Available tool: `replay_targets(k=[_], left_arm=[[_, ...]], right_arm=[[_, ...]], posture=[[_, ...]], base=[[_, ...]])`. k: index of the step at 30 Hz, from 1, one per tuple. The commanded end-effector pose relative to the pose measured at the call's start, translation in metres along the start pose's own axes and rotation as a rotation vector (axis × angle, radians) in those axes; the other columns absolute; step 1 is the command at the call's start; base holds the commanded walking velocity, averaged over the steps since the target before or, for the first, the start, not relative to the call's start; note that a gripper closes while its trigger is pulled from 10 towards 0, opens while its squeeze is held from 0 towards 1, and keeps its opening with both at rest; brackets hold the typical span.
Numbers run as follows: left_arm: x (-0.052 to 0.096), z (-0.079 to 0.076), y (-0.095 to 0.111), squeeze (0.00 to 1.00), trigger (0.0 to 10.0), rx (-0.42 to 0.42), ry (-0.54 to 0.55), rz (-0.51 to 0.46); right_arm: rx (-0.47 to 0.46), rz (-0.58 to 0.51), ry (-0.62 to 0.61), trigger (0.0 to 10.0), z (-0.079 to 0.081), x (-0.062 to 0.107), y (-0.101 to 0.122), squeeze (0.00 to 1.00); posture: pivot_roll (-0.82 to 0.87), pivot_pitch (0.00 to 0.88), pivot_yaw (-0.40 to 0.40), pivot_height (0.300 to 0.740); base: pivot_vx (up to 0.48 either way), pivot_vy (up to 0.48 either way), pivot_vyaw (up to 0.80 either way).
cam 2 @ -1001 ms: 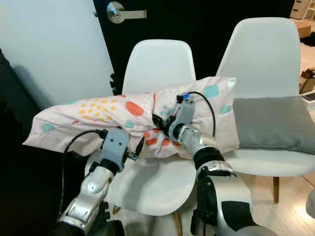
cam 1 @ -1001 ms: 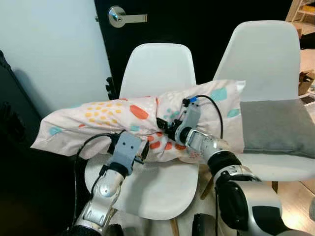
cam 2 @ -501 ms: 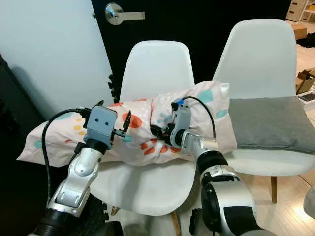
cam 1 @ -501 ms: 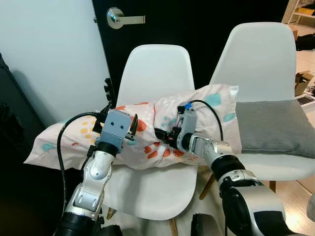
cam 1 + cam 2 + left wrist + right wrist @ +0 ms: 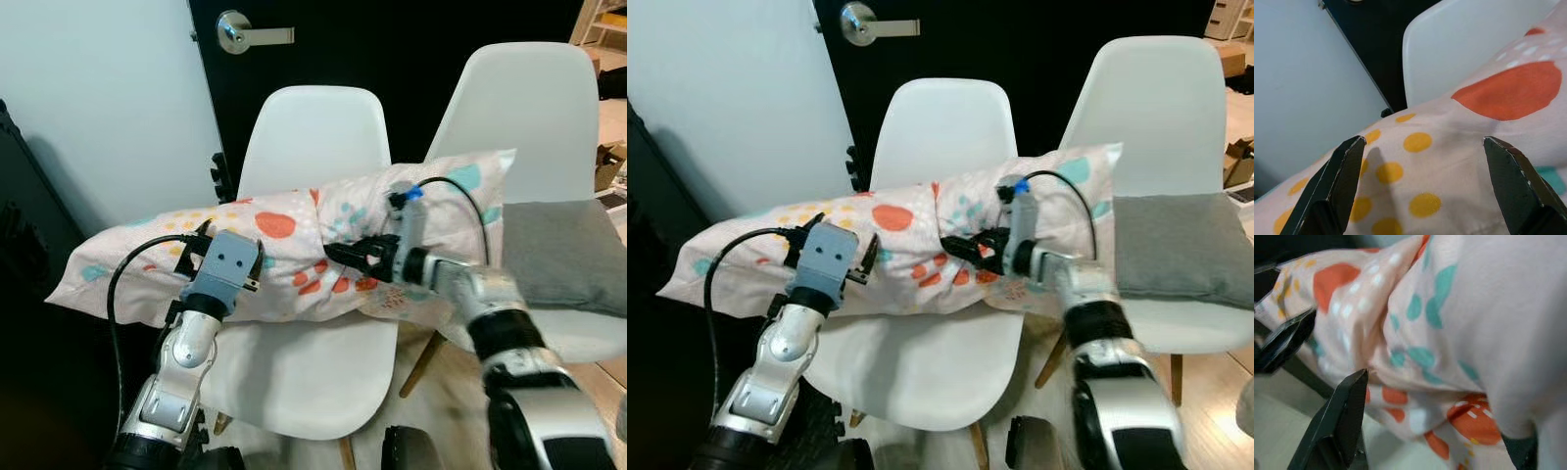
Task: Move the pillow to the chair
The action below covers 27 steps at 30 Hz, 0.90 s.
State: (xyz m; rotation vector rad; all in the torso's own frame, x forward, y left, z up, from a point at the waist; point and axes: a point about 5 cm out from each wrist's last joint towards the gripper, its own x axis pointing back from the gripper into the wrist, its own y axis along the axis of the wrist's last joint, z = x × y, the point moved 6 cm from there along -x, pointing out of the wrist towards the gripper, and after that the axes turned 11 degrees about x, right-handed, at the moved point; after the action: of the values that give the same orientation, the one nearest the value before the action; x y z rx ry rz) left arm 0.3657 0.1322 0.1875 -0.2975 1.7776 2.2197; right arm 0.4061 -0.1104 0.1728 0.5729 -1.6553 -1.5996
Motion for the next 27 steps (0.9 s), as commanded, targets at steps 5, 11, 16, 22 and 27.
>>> replay_targets(k=[5, 11, 16, 22, 27], left_arm=[[0.003, 0.012, -0.006, 0.0, 10.0, -0.032, 0.031, 0.025], [0.003, 0.017, -0.006, 0.0, 10.0, -0.048, 0.046, 0.032], [0.003, 0.021, -0.006, 0.0, 10.0, -0.055, 0.065, 0.036], [0.006, 0.02, -0.009, 0.0, 10.0, -0.062, 0.062, 0.049], [0.009, 0.017, -0.014, 0.0, 10.0, -0.066, 0.05, 0.069]], right_arm=[[0.26, -0.117, 0.188, 10.0, 0.031, 0.036, 0.028, 0.0], [0.319, -0.256, 0.182, 10.0, 0.025, 0.063, 0.052, 0.0], [0.334, -0.447, 0.213, 10.0, 0.035, 0.085, 0.086, 0.0], [0.289, -0.586, 0.155, 10.0, 0.027, 0.095, 0.108, 0.0], [0.097, -0.505, -0.128, 10.0, -0.028, 0.071, 0.093, 0.0]], posture=[[-0.01, 0.07, 0.027, 0.555], [-0.01, 0.069, 0.026, 0.555], [0.0, 0.069, 0.025, 0.555], [0.0, 0.068, 0.026, 0.555], [0.0, 0.067, 0.026, 0.555]], base=[[0.0, 0.0, 0.0], [0.0, 0.0, 0.0], [0.0, 0.0, 0.0], [0.0, 0.0, 0.0], [0.0, 0.0, 0.0]])
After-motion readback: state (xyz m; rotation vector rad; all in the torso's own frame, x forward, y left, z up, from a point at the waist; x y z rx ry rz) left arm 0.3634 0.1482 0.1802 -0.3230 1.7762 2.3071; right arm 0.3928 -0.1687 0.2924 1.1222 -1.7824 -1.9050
